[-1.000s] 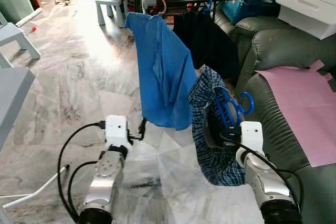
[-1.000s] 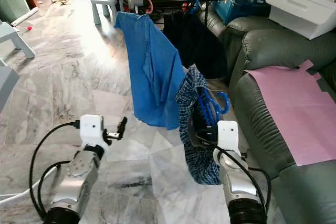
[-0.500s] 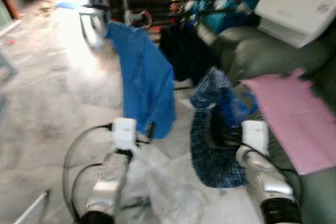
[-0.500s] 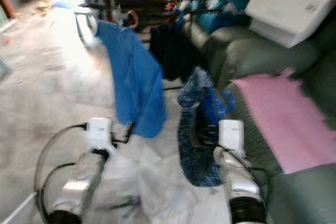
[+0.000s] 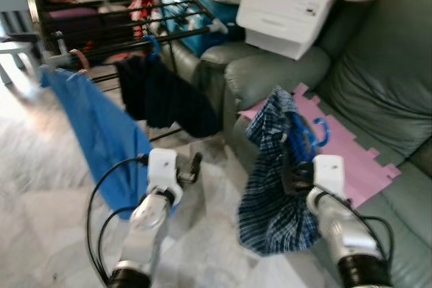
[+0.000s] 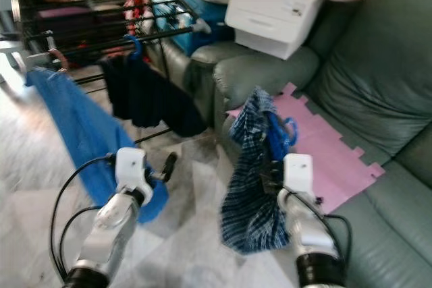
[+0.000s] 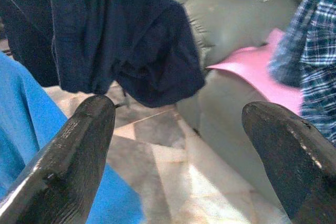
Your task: Hang hanger
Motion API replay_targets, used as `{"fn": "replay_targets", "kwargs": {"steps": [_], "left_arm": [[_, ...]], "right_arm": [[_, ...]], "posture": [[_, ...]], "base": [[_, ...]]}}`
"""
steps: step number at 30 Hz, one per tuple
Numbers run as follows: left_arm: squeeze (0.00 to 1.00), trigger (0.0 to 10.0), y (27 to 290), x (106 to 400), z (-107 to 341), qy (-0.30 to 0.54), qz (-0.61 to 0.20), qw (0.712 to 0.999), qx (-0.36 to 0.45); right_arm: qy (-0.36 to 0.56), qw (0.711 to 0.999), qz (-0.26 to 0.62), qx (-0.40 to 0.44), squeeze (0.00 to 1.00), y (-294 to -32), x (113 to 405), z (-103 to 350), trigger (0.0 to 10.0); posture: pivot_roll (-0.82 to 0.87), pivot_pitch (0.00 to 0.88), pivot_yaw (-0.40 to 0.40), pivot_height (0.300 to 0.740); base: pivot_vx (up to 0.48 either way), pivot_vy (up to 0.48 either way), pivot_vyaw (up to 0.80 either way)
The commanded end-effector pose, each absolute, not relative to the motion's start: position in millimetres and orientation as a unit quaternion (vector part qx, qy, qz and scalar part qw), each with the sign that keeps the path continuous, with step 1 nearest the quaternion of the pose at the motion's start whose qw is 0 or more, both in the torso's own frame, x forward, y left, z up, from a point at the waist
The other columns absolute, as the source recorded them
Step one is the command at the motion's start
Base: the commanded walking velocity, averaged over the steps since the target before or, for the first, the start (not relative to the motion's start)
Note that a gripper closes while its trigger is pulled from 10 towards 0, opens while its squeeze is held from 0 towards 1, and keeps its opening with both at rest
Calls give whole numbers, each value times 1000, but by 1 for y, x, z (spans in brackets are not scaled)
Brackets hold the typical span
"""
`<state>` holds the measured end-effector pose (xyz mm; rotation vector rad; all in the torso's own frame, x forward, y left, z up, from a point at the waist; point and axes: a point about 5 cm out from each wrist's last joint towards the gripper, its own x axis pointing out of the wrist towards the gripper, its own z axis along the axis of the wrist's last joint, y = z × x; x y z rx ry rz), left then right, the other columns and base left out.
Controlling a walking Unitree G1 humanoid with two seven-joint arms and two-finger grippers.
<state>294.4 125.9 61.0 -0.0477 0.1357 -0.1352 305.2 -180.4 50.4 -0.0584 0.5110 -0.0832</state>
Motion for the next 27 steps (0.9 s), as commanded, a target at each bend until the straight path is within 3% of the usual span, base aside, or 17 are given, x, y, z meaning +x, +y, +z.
{"fn": "replay_targets", "kwargs": {"steps": [1,17,27], "left_arm": [[0,10000,117,296,63,63,-73,995,-22],[0,10000,119,297,63,66,-64,996,-18],[0,10000,124,291,58,73,-53,996,-16]], "right_arm": [[235,970,-49,-37,0,-188,309,58,10000],[236,970,-25,-46,0,-181,313,59,10000],[248,967,-29,-55,0,-176,320,53,10000]], "posture": [[-10,42,-21,740],[-3,57,-21,740],[11,48,-22,740]], "base": [[469,0,744],[460,0,619],[405,0,0]]}}
